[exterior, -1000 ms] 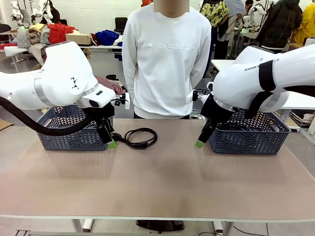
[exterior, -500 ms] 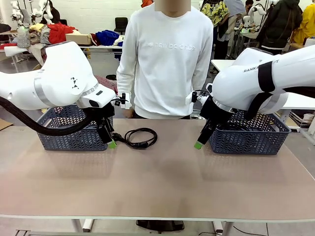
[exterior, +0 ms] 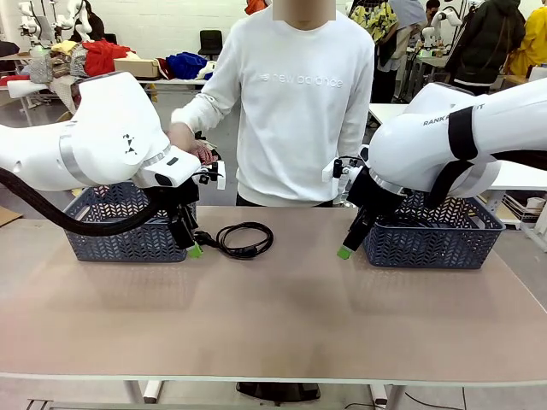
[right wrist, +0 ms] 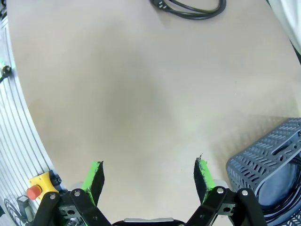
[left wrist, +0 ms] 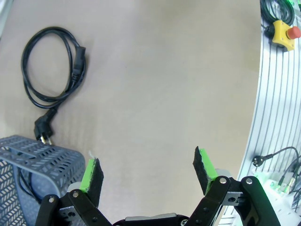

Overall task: Organize the cables according to human instructions.
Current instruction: Pick up a bundle of cables and place it in the basket indicated by the human.

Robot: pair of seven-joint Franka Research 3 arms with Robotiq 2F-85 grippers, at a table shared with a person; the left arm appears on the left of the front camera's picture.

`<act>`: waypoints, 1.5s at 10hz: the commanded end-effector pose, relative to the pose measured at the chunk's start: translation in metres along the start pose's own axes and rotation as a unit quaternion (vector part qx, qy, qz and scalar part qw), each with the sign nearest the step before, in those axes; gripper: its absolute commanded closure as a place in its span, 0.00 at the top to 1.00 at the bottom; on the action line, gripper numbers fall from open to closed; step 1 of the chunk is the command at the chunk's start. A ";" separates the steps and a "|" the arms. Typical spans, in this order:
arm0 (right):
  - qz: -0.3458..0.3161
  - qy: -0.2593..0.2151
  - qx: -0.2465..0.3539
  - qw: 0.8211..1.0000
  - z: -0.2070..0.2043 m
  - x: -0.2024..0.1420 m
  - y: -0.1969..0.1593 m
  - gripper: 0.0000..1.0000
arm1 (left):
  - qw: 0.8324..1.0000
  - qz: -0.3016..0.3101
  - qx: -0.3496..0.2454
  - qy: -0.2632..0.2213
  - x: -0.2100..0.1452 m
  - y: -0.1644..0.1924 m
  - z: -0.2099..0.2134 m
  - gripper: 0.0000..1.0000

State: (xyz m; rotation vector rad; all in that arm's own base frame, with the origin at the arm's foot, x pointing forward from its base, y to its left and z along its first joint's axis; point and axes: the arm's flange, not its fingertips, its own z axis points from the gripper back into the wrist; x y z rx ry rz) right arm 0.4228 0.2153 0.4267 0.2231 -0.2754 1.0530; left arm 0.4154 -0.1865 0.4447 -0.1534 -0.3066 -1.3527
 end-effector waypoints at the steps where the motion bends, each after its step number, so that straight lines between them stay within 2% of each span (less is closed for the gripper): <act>1: 0.000 -0.001 -0.002 1.000 0.001 0.000 -0.001 1.00 | 1.000 0.002 -0.001 0.001 -0.002 -0.001 0.001 1.00; 12: 0.000 -0.001 -0.002 1.000 0.001 0.000 -0.001 1.00 | 1.000 0.000 0.000 0.000 0.000 0.000 0.000 1.00; 15: 0.000 -0.001 -0.002 1.000 0.001 0.000 -0.001 1.00 | 0.993 -0.105 0.030 0.046 0.024 0.026 -0.015 1.00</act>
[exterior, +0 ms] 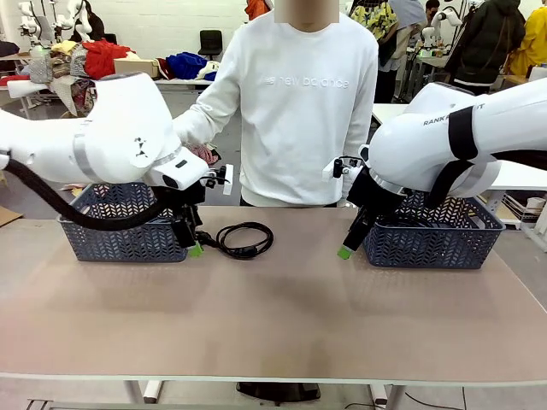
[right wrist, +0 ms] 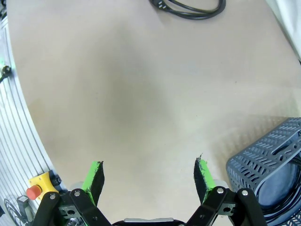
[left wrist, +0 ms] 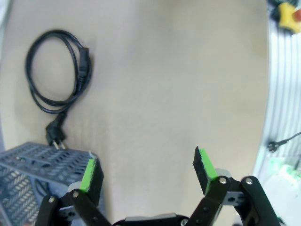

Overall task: Organize the cables according to human instructions.
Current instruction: Pick up a bundle of cables and place it in the basket indicated by the human.

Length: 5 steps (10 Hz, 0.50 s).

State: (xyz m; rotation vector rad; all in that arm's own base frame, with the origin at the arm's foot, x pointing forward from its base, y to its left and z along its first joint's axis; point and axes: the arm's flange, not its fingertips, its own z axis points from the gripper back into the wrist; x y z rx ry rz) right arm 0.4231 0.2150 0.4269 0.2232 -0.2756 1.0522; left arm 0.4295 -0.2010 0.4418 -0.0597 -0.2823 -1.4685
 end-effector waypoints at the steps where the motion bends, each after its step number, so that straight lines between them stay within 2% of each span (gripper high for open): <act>1: 0.000 -0.001 -0.002 1.000 0.001 0.000 -0.001 1.00 | 0.996 -0.088 0.019 0.020 0.018 0.027 -0.015 1.00; 5: 0.000 -0.001 -0.002 1.000 0.001 0.000 -0.001 1.00 | 0.975 -0.215 0.034 0.043 0.048 0.060 -0.050 1.00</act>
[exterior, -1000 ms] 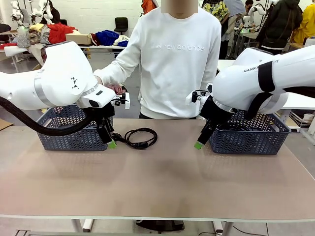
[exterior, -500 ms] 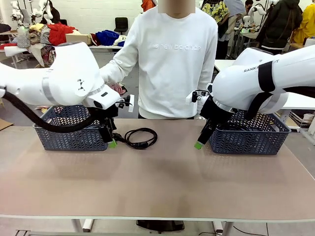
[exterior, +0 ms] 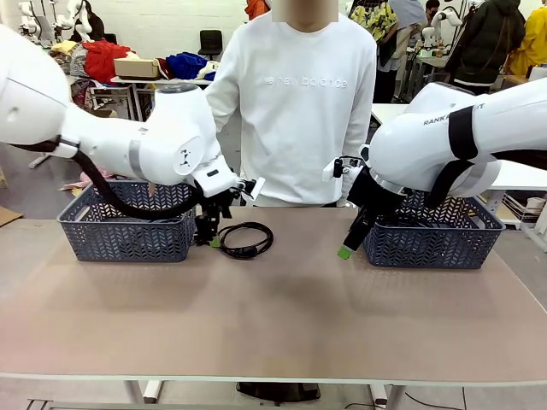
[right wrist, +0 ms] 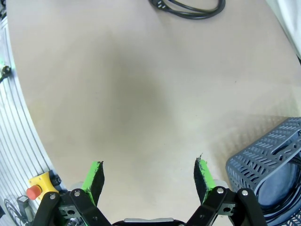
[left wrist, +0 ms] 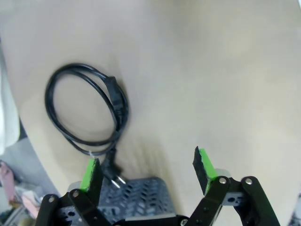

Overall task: Organize the cables according to human instructions.
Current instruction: Pick up a bundle of cables and place it in the basket indicated by the human.

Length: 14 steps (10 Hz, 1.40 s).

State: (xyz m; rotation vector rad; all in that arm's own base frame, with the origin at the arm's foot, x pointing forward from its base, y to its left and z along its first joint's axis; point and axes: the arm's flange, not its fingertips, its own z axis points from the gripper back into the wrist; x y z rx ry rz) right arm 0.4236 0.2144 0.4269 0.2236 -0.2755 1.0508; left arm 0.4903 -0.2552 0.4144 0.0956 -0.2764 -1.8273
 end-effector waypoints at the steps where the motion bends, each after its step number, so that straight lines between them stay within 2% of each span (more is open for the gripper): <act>1: 0.001 -0.001 -0.002 1.000 0.001 0.000 0.000 1.00 | 0.999 -0.051 0.004 0.006 -0.004 0.014 -0.012 1.00; 2: 0.001 -0.001 -0.002 1.000 0.001 0.000 0.000 1.00 | 0.998 -0.066 0.001 0.007 -0.004 0.020 -0.021 1.00; 4: 0.001 -0.001 -0.002 1.000 0.001 0.000 0.000 1.00 | 0.998 -0.059 0.004 0.016 -0.007 0.025 -0.030 1.00; 10: 0.001 -0.001 -0.002 1.000 0.001 0.000 0.000 1.00 | 0.999 -0.053 -0.006 0.006 0.002 0.018 -0.027 1.00; 14: 0.001 -0.001 -0.002 1.000 0.001 0.000 0.000 1.00 | 0.995 -0.098 -0.011 0.020 -0.004 0.030 -0.058 1.00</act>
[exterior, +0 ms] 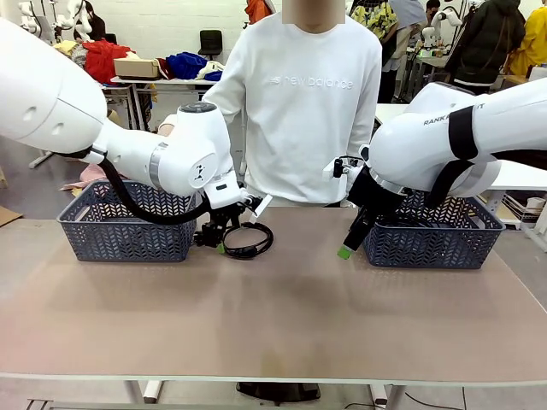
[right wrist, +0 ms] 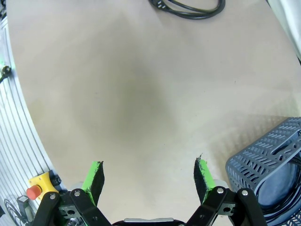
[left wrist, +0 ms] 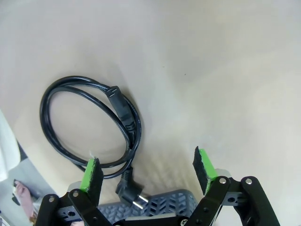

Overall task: Organize the cables according to human instructions.
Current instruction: Pick up a bundle of cables and place it in the basket indicated by the human.

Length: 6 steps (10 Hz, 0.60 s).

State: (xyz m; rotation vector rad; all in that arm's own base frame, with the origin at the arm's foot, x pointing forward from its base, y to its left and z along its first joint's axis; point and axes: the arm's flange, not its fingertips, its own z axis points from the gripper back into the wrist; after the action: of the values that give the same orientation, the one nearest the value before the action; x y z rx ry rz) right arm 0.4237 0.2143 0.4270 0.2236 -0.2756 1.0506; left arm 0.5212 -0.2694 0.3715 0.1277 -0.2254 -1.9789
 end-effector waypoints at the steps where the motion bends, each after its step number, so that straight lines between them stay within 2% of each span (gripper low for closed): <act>1: 0.001 0.000 -0.002 1.000 0.001 0.000 0.000 1.00 | 0.999 -0.038 0.003 0.004 -0.010 0.011 -0.015 1.00; 4: 0.001 0.000 -0.002 1.000 0.001 0.000 0.000 1.00 | 0.996 -0.090 -0.007 0.006 -0.015 0.020 -0.036 1.00; 6: 0.001 0.000 -0.002 1.000 0.001 0.000 0.000 1.00 | 0.995 -0.100 -0.024 0.013 -0.019 0.025 -0.049 1.00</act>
State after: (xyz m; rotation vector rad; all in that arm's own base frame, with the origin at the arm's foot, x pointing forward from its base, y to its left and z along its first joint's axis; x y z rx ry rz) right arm 0.4237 0.2144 0.4270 0.2236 -0.2755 1.0507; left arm 0.5532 -0.2702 0.3276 0.1430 -0.1748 -2.1470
